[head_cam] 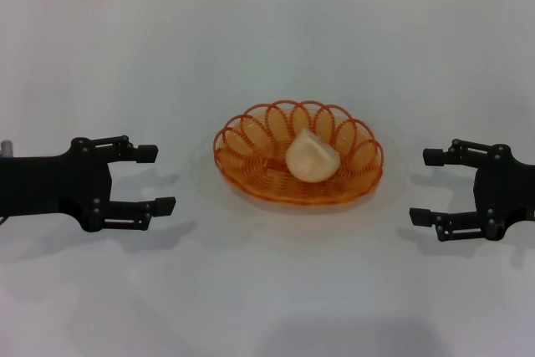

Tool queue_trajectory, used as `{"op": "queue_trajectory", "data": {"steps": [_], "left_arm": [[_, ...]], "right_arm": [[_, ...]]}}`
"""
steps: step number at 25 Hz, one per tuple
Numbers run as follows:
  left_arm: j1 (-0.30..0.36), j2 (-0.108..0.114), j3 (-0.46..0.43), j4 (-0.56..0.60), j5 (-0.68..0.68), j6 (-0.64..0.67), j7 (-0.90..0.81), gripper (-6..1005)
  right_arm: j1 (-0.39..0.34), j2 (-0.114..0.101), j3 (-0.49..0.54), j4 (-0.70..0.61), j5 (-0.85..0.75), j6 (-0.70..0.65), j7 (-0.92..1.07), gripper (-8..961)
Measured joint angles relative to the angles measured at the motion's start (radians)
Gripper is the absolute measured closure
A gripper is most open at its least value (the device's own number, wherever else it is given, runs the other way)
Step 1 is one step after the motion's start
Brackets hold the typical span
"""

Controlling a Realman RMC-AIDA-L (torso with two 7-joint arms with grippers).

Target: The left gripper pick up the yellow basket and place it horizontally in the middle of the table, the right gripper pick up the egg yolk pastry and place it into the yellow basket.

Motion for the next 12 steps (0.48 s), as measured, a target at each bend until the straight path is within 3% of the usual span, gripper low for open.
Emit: {"op": "queue_trajectory", "data": {"steps": [12], "left_arm": [[-0.006,0.004,0.004,0.001,0.026,0.005,-0.012,170]], "right_arm": [[0.0,0.004,0.001,0.001,-0.003,0.0,-0.002,68]]}}
